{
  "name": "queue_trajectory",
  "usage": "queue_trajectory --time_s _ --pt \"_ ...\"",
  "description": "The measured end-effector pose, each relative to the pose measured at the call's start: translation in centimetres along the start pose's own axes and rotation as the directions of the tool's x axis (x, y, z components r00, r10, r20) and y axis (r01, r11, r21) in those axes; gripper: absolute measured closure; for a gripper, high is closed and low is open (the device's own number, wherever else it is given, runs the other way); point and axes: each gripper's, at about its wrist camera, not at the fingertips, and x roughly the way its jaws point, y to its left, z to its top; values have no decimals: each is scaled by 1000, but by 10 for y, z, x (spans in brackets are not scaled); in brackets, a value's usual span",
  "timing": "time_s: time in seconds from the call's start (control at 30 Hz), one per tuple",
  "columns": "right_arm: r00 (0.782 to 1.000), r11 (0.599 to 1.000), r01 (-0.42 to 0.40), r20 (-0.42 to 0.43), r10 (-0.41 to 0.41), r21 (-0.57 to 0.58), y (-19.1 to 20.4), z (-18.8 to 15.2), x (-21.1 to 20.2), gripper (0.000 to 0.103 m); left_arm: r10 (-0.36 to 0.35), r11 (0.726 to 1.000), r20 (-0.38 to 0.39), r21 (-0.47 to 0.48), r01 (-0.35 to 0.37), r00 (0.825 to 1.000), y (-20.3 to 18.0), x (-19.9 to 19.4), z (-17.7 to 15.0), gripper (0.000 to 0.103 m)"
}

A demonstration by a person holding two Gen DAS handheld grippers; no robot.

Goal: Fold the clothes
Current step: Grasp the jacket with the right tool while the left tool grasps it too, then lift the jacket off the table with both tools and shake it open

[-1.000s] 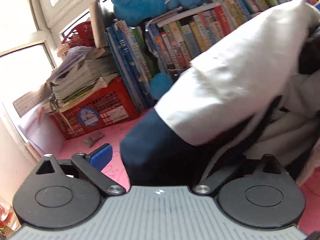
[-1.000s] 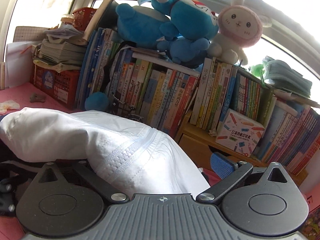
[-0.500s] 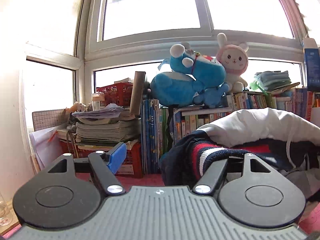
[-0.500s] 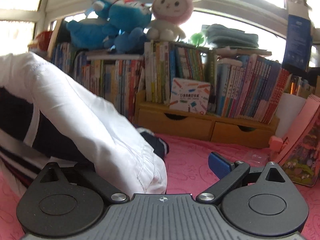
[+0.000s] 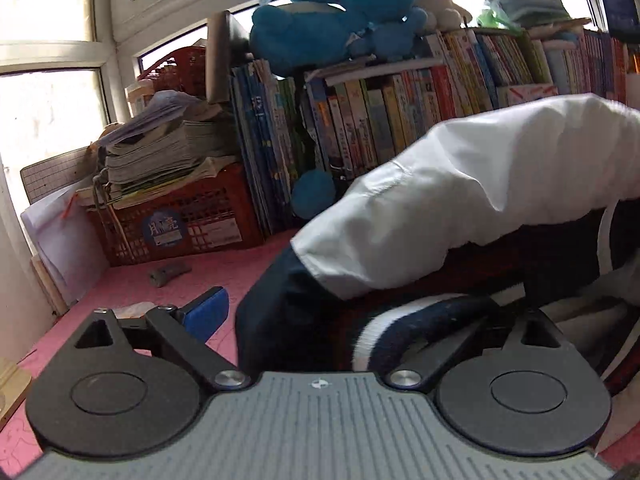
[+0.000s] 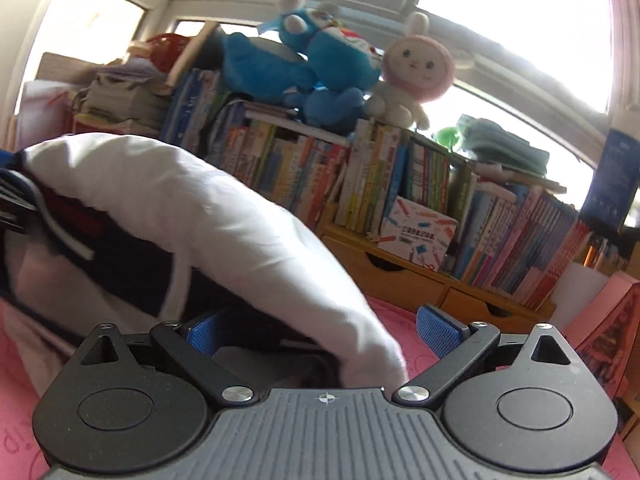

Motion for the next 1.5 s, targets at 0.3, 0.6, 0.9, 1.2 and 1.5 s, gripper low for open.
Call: queue_trajectory --time_s 0.3,0.6,0.9,1.2,1.5 --pt "999 979 -10 43 20 -203 71 7 -3 27 -154 961 241 -188 202 958 53 -90 47 67" --pt "981 988 148 122 -152 41 51 39 7 40 -216 943 289 -188 276 933 70 -127 47 62" --pt "891 934 220 333 -310 283 -41 45 -121 59 -266 943 216 -142 300 939 32 -114 16 38" --pt "969 961 209 -174 -178 181 -19 -50 -51 58 -243 945 216 -166 281 946 24 -121 17 42" --pt "865 857 403 171 -471 322 -54 1 -124 62 -175 968 225 -139 210 958 46 -132 7 26"
